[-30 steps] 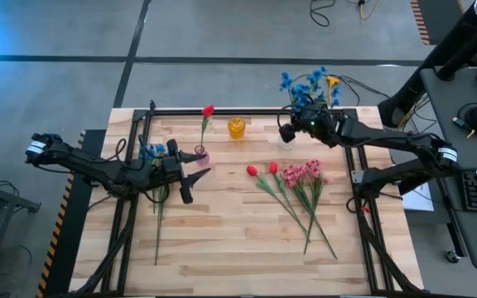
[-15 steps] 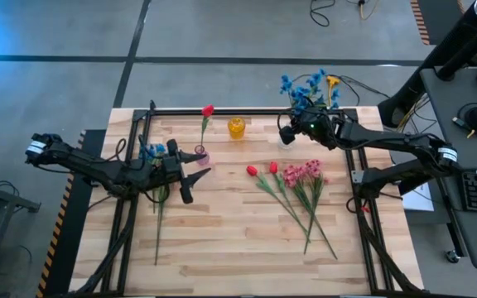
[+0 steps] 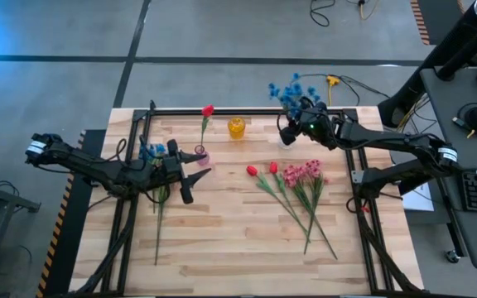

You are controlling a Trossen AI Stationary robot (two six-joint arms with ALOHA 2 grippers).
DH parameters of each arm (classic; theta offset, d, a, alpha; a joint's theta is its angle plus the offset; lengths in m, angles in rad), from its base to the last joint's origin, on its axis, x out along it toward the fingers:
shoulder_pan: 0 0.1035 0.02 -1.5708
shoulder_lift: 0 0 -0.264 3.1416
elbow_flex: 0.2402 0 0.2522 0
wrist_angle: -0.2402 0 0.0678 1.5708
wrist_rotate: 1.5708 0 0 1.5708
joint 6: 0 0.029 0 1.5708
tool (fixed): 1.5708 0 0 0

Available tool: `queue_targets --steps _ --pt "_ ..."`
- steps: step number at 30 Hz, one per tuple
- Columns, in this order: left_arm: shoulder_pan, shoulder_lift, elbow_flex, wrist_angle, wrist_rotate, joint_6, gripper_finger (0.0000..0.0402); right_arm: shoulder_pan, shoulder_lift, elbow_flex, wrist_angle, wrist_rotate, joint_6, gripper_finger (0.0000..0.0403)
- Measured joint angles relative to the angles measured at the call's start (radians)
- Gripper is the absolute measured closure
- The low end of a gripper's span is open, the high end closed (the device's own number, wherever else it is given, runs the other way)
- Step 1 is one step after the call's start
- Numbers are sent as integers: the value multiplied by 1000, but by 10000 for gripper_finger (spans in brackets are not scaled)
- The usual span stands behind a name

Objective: Sort flowers into vase by color
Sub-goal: Put the right blue flowers into the transparent vase, then put the left pink flowers into the yellow vase

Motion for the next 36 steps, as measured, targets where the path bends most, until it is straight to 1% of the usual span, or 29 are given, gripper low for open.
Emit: queue_targets --steps 7,11,14,18,20,25,32,34,36 --pt "0 0 0 -14 0 0 217 0 -5 0 -45 -2 2 235" --pt "0 0 0 -14 -1 0 217 0 -21 0 -85 -35 11 223" --pt "3 0 0 -15 -2 0 217 2 -36 10 -143 -60 23 216" --pt "5 0 0 -28 -31 -11 217 3 -60 30 -239 -61 50 209" --pt "5 0 0 -42 -49 -27 217 3 -71 38 -283 -62 64 207" --pt "5 0 0 -87 -51 -85 217 3 -91 62 -374 -92 99 206" --pt "0 0 0 -157 -50 -219 217 9 -101 115 -514 -164 146 206" --pt "-10 0 0 -166 -34 -249 217 16 -101 126 -550 -177 158 206" --pt "-25 0 0 -171 3 -268 217 31 -102 137 -597 -182 174 206"
